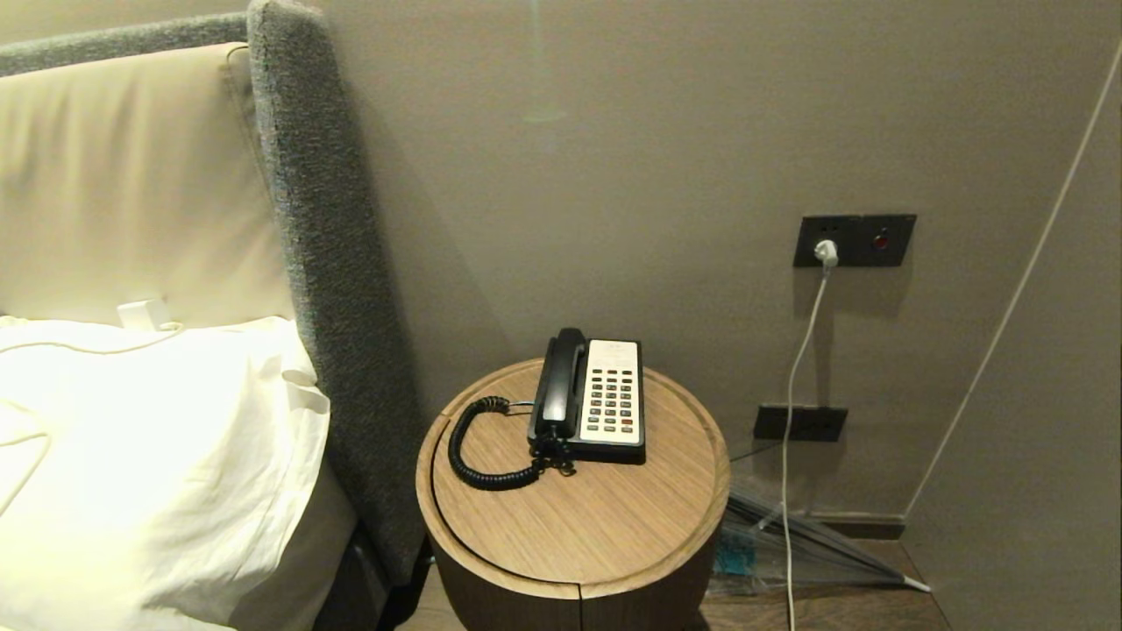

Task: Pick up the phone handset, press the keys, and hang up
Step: Pick up the desk phone handset

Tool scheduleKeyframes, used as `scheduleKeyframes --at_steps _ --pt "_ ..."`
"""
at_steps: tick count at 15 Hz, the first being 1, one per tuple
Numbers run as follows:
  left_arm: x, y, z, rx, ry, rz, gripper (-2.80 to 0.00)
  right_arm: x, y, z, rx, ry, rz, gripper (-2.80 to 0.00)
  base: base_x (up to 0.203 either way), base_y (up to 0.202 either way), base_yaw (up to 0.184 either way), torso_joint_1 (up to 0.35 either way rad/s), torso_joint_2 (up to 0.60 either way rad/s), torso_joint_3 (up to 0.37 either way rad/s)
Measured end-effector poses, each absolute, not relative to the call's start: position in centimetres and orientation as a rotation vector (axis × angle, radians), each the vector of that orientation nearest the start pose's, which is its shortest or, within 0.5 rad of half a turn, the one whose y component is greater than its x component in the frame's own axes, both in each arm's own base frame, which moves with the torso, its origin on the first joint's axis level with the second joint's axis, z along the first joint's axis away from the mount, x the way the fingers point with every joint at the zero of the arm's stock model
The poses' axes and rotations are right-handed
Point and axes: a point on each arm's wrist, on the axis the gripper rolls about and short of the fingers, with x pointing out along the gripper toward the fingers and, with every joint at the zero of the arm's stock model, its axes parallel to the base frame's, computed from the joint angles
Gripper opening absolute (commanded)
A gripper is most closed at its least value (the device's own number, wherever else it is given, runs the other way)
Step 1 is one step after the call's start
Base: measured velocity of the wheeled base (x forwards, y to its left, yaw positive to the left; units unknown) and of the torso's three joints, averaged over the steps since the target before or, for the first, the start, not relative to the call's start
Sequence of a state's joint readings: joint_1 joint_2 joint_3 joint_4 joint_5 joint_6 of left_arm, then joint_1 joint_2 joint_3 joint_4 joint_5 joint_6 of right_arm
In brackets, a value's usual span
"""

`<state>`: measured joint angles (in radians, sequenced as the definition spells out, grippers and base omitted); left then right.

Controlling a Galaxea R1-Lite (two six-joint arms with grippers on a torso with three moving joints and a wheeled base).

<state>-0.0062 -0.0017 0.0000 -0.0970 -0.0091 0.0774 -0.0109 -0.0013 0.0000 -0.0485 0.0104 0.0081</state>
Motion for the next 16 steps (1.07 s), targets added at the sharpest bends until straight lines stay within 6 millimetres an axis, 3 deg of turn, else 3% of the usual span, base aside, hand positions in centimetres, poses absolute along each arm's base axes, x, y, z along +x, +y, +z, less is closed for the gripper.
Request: scheduleKeyframes --at_steps 16 --pt "-2.34 -0.01 8.54 0.078 -0.100 -0.012 -2.80 -2.30 0.05 8.04 0.007 -0.050 0.000 -2.80 0.000 0.000 0.000 0.000 0.00 0.000"
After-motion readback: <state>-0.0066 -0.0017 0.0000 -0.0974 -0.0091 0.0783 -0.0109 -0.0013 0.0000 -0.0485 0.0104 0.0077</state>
